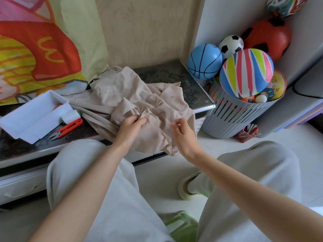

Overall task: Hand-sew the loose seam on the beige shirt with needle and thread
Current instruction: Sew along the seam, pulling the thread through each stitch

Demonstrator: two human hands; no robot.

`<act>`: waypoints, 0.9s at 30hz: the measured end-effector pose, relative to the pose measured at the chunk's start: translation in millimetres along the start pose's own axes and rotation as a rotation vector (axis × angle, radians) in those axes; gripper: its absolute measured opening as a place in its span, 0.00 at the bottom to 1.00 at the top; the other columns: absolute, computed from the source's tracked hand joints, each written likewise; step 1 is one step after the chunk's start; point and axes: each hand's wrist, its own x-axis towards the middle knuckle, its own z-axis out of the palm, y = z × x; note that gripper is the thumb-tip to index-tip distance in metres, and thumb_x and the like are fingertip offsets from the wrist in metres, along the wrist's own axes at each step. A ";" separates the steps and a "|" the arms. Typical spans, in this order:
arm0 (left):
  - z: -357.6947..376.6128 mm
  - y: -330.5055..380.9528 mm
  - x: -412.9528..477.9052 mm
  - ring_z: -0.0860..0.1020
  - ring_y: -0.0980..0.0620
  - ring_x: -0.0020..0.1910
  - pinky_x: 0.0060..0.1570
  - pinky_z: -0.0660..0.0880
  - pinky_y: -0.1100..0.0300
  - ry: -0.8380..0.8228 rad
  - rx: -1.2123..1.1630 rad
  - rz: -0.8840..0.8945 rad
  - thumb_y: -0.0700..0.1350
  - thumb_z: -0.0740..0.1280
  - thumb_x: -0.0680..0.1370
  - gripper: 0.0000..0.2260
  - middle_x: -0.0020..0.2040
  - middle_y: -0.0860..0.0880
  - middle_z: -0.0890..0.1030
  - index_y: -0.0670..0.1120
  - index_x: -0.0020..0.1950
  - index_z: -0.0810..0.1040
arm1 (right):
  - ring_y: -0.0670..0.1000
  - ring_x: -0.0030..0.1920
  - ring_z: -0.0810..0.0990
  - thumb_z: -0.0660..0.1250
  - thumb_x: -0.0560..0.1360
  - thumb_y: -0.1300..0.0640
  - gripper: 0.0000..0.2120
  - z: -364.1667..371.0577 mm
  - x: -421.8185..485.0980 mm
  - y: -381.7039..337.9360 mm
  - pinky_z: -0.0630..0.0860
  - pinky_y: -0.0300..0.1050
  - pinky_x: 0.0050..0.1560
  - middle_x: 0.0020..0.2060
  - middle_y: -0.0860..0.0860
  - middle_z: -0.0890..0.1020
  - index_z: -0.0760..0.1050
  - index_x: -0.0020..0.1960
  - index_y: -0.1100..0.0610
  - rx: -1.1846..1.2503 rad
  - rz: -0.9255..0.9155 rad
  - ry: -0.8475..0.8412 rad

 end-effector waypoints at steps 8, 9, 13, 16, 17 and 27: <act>1.7 0.5 -2.3 0.66 0.51 0.39 0.38 0.62 0.59 -0.019 -0.060 0.059 0.43 0.65 0.78 0.10 0.35 0.47 0.67 0.44 0.38 0.71 | 0.54 0.48 0.73 0.48 0.81 0.59 0.13 -17.0 -4.2 49.3 0.70 0.48 0.47 0.50 0.55 0.75 0.66 0.61 0.60 -0.398 0.195 -0.100; 2.4 0.8 -2.4 0.66 0.51 0.40 0.39 0.63 0.59 -0.019 -0.052 0.067 0.43 0.65 0.78 0.09 0.36 0.46 0.67 0.43 0.39 0.72 | 0.54 0.47 0.72 0.48 0.81 0.61 0.12 -18.6 -4.1 51.1 0.69 0.47 0.45 0.48 0.54 0.74 0.66 0.60 0.60 -0.413 0.209 -0.105; 4.1 0.9 -3.4 0.68 0.52 0.40 0.40 0.64 0.60 -0.028 -0.030 0.075 0.44 0.64 0.79 0.09 0.37 0.46 0.69 0.41 0.41 0.75 | 0.55 0.43 0.73 0.47 0.82 0.59 0.11 -20.7 -4.8 48.5 0.69 0.49 0.41 0.42 0.52 0.74 0.66 0.57 0.59 -0.420 0.140 -0.070; 4.0 0.8 -4.2 0.67 0.52 0.38 0.40 0.64 0.58 -0.048 -0.025 0.076 0.44 0.65 0.79 0.11 0.35 0.47 0.68 0.41 0.38 0.74 | 0.53 0.39 0.72 0.48 0.82 0.55 0.10 -15.0 -3.0 36.4 0.69 0.51 0.41 0.38 0.50 0.75 0.66 0.52 0.58 -0.308 -0.013 0.005; 4.5 1.4 -5.0 0.66 0.53 0.36 0.38 0.63 0.60 -0.052 -0.024 0.074 0.44 0.65 0.79 0.13 0.33 0.48 0.67 0.44 0.34 0.71 | 0.51 0.38 0.71 0.49 0.82 0.55 0.09 -12.1 -2.1 30.6 0.69 0.50 0.40 0.37 0.48 0.74 0.66 0.51 0.57 -0.257 -0.060 0.023; 4.6 4.8 -7.9 0.65 0.59 0.27 0.26 0.61 0.70 -0.029 0.009 0.115 0.47 0.64 0.79 0.12 0.26 0.56 0.68 0.47 0.36 0.71 | 0.39 0.28 0.71 0.58 0.80 0.57 0.08 15.6 -1.2 -4.8 0.66 0.37 0.34 0.25 0.40 0.74 0.73 0.43 0.52 -0.098 -0.144 -0.044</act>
